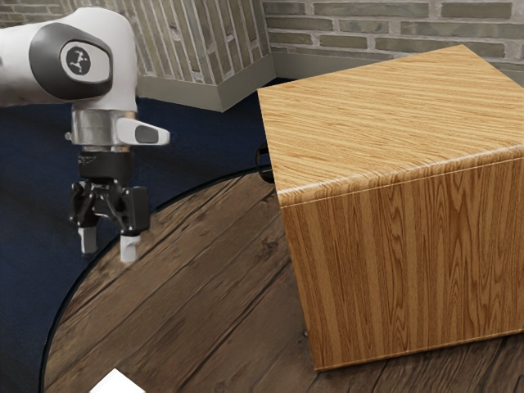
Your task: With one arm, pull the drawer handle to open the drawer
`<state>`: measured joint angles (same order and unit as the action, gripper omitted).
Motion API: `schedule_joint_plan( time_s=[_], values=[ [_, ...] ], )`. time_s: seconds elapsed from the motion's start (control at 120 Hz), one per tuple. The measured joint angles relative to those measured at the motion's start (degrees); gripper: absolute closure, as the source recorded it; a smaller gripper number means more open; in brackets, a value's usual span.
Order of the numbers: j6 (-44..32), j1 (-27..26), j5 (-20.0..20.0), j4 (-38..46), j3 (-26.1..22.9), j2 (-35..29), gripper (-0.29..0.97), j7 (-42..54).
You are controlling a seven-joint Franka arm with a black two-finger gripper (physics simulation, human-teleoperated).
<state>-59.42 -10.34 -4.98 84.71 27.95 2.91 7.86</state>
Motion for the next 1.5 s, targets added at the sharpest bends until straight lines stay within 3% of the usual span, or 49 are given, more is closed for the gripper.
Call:
schedule_joint_plan(
  time_s=[0.075, 0.15, 0.217, 0.3, 0.375, 0.55, 0.683, 0.892, 1.0, 1.25, 1.367, 1.417, 1.5],
  values=[
    [-8.6, 11.8, -1.2, -0.8, -1.2, 1.6, 0.0, 0.9],
    [-14.5, 15.5, -2.1, -0.9, -1.4, 2.0, 0.0, 1.5],
    [-17.3, 13.8, -2.7, -3.6, -1.0, 1.0, 0.0, 1.6],
    [-17.3, 9.3, -5.3, -8.1, -1.0, -6.8, 0.0, 0.0],
    [-17.7, 9.7, -7.5, -9.0, -1.7, -9.0, 0.0, -1.3],
    [-19.4, 9.2, -19.7, -6.3, -2.0, -5.3, 0.0, -4.4],
    [-24.2, 3.9, -24.0, -1.8, -2.1, -3.6, 0.0, -8.3],
    [-31.5, -3.9, -25.9, -0.6, -2.2, -1.1, 0.0, -15.2],
    [-34.8, -5.1, -27.0, -0.6, -2.0, -0.7, 0.0, -18.6],
    [-39.1, 5.2, -27.9, 2.3, -1.2, -1.9, 0.0, -24.2],
    [-42.2, 8.9, -27.7, 8.4, -1.4, -6.6, 0.0, -25.9],
    [-43.8, 6.5, -27.7, 10.7, -1.6, -8.0, 0.0, -26.6],
    [-46.0, -2.8, -27.2, 11.9, -2.0, -8.6, 0.0, -27.6]
  ],
)
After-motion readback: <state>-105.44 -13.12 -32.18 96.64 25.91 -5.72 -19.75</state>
